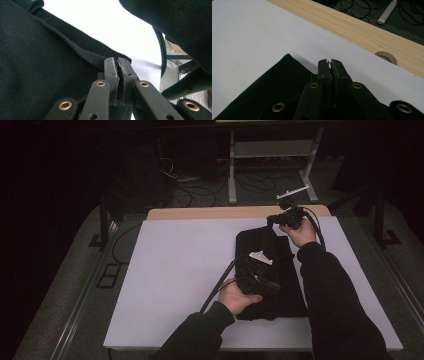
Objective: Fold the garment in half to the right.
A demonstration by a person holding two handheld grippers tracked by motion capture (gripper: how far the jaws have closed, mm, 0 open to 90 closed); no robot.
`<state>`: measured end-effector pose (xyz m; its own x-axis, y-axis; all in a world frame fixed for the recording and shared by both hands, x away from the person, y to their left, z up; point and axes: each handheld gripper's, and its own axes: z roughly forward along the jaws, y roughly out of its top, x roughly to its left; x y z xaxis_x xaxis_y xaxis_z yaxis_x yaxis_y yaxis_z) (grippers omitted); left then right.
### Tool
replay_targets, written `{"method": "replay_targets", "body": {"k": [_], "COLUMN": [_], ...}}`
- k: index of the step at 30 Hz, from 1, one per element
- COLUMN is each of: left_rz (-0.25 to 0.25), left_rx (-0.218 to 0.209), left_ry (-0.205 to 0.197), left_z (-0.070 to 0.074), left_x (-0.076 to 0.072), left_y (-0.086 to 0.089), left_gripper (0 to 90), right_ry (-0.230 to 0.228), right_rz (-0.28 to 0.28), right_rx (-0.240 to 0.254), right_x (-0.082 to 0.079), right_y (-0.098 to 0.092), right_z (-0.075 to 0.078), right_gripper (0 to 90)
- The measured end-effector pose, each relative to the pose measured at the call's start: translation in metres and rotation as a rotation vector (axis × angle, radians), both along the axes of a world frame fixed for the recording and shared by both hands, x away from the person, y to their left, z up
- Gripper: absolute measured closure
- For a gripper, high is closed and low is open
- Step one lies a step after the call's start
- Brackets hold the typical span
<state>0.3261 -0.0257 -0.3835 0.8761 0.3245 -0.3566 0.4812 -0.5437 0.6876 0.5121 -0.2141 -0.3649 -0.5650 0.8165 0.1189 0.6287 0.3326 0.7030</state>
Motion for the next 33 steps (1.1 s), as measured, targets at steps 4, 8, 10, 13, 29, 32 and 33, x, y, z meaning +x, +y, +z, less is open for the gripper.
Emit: {"method": "replay_targets", "body": {"k": [4,8,10,13,29,32,33], "left_rz": [-0.002,0.002,0.001,-0.003,-0.027,-0.029,-0.026], "left_rx": [-0.003,-0.004,-0.002,0.0,-0.003,-0.004,-0.004], "left_ry": [0.001,0.013,0.014,0.018,0.042,0.048,0.054], "left_z": [-0.001,-0.004,-0.006,-0.009,-0.019,-0.023,-0.024], "left_x": [0.002,0.003,0.004,0.005,0.002,0.002,0.002], "left_y": [-0.007,-0.012,-0.015,-0.019,-0.051,-0.056,-0.057], "left_gripper": [84.6,84.6,84.6,84.5,84.5,84.5,84.5], "right_ry": [0.005,0.01,0.015,0.018,0.048,0.043,0.047], "right_rz": [-0.007,-0.013,-0.018,-0.024,-0.076,-0.078,-0.082], "right_rx": [0.002,0.005,0.007,0.014,0.039,0.043,0.045], "right_x": [-0.001,-0.001,-0.002,-0.002,-0.002,-0.002,-0.003], "right_y": [-0.007,-0.012,-0.014,-0.017,-0.039,-0.042,-0.043], "right_z": [-0.001,-0.004,-0.005,-0.006,-0.025,-0.025,-0.025], "right_gripper": [85.3,85.3,85.3,85.3,85.2,85.2,85.3]}}
